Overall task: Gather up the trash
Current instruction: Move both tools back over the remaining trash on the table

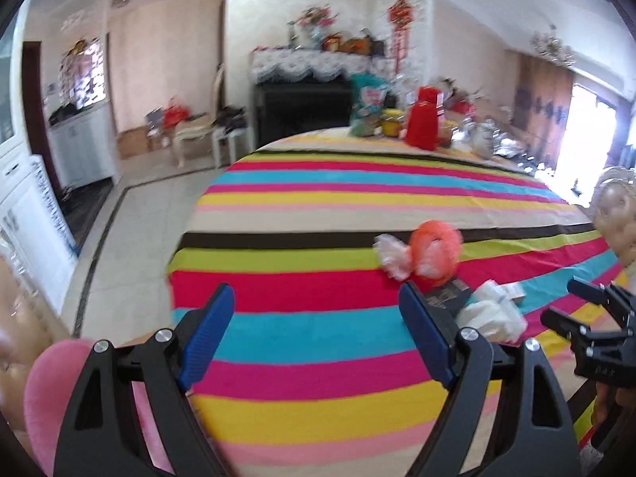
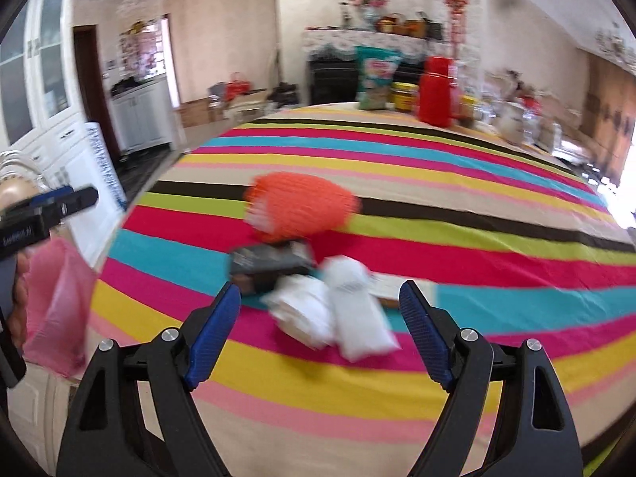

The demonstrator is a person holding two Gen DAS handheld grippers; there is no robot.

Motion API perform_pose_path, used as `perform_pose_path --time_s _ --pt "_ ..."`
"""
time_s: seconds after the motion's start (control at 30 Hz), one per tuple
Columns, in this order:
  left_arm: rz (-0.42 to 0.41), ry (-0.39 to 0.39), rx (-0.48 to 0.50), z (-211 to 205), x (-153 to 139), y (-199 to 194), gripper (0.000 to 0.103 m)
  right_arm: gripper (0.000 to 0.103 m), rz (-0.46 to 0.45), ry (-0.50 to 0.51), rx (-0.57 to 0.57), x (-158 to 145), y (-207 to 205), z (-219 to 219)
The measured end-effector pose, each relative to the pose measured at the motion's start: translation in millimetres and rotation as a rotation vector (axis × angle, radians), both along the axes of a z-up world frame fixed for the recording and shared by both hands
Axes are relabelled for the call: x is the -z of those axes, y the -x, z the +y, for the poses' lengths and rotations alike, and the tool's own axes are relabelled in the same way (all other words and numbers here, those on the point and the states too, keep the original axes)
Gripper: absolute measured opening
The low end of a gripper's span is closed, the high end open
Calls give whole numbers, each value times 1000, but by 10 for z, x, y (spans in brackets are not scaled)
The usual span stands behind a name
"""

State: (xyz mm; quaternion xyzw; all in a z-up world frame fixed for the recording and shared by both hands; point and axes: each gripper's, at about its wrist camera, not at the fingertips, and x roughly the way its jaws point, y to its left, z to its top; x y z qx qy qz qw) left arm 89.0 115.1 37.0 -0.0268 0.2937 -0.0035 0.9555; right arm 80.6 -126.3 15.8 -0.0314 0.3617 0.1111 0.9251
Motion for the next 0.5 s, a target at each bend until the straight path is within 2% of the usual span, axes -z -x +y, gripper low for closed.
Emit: perform_pose_path --time_s 0.1,0.13,0.17,0.23,0.3,0.4,0.5 --pt "-78 13 23 -176 -22 66 82 80 -5 -17 73 -4 213 -268" --pt "-117 13 42 -234 -21 125 85 81 -6 -24 85 -10 268 -318" --pt "-159 -1 69 -313 4 205 88 81 -13 -20 94 -17 351 -369" --pt "-196 -42 83 -440 85 345 88 84 -28 -12 109 -18 499 -447" --pt "-181 -40 80 -487 154 439 89 85 -33 -29 121 2 662 -510" --pt "-100 27 77 -426 227 630 89 85 -8 -76 148 88 795 -613" --pt "-88 -9 36 -389 193 854 89 85 4 -108 151 131 901 -678"
